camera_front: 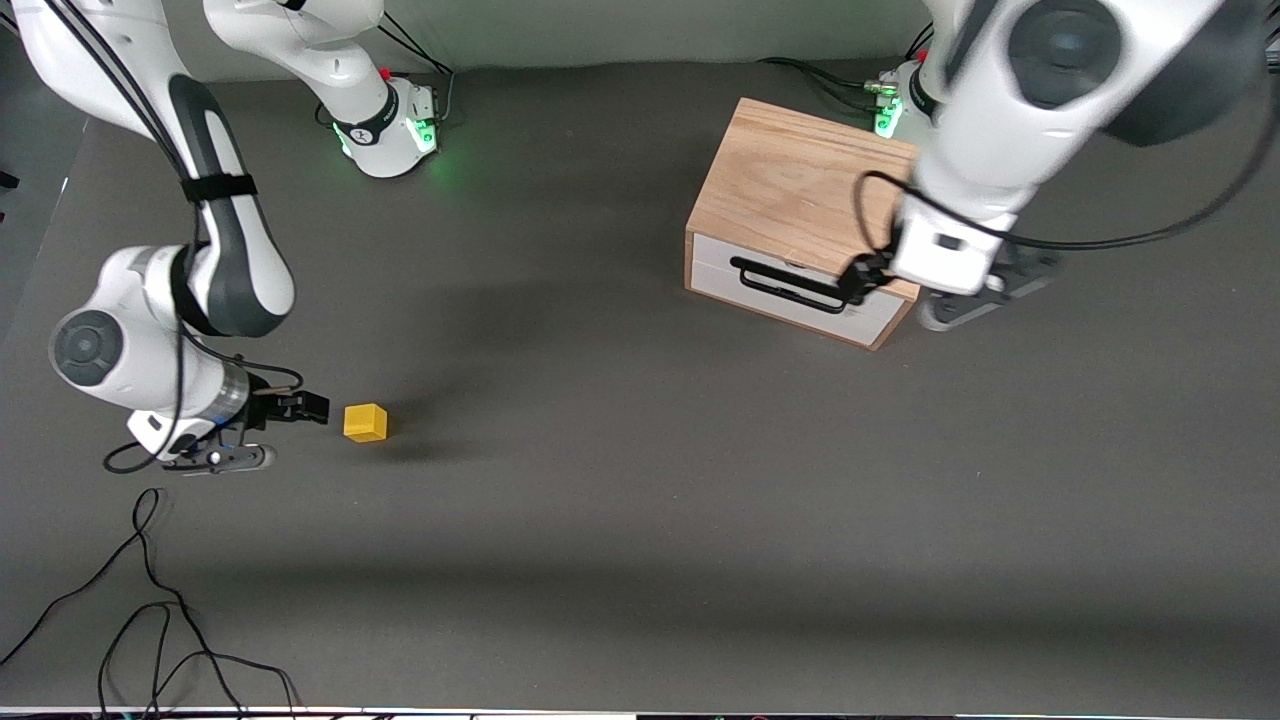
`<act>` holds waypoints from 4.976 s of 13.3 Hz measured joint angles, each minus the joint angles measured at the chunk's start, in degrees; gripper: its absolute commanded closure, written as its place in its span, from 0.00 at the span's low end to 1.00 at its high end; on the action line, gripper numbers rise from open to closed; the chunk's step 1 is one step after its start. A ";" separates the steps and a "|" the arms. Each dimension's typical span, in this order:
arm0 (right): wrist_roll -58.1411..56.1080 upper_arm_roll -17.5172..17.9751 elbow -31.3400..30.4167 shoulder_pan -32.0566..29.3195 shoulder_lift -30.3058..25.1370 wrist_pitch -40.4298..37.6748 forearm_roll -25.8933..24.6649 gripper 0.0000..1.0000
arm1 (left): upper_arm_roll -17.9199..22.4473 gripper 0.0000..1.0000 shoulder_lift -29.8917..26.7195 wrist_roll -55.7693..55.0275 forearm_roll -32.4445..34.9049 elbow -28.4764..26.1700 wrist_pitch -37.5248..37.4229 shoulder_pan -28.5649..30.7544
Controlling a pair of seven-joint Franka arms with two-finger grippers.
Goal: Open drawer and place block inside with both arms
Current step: 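Reach the right gripper to the yellow cube while the left gripper reaches the drawer handle, then close the right gripper on the cube while the left gripper hooks the handle, then pull the drawer open by its handle with the left gripper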
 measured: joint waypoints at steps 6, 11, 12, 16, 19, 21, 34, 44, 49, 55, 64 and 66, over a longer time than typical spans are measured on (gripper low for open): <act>0.00 0.13 -0.86 2.18 3.74 5.25 6.00 0.00 | -0.35 0.00 3.57 -31.01 0.00 2.14 0.37 -7.93; 0.00 0.12 -0.99 3.58 4.98 6.73 6.36 0.00 | 0.27 0.00 4.49 -35.51 0.00 2.87 -0.44 -7.59; 0.00 0.09 -1.00 3.57 5.32 7.14 6.36 0.00 | 0.39 0.00 5.14 -35.51 0.00 2.85 -1.50 -7.48; 0.00 0.08 -2.05 3.56 6.61 9.02 6.36 0.00 | 0.59 0.00 9.51 -35.51 0.00 2.28 -3.11 -7.32; 0.00 0.08 -4.31 3.56 7.76 11.96 6.36 0.00 | 0.65 0.00 13.17 -35.51 0.02 1.99 -1.95 -7.18; 0.00 0.08 -4.66 3.56 8.40 12.19 6.36 0.00 | 0.65 0.00 15.11 -35.51 0.06 1.22 0.21 -7.16; 0.00 0.20 -4.78 3.92 10.29 12.97 6.36 1.00 | 0.53 0.00 16.31 -35.51 0.56 -10.04 10.41 -7.18; 0.01 -0.63 1.28 4.67 -8.83 -11.02 6.52 1.00 | 0.53 0.00 18.40 -35.51 1.26 -10.91 13.33 -7.18; 0.01 -3.51 10.42 4.58 -15.69 -30.35 6.22 1.00 | 0.50 0.00 19.04 -35.51 1.95 -9.76 15.69 -7.18; 0.01 -4.09 16.84 4.61 -16.94 -40.23 1.84 1.00 | 0.62 0.00 23.24 -35.51 2.59 -3.20 14.87 -7.17; 0.01 -3.64 17.97 4.70 -16.50 -40.08 1.84 1.00 | 0.84 0.00 28.66 -35.51 3.68 5.39 16.77 -7.13; 0.01 -3.61 18.14 4.72 -16.49 -40.08 1.84 1.00 | 0.94 0.00 28.73 -35.51 3.74 5.45 18.19 -7.13</act>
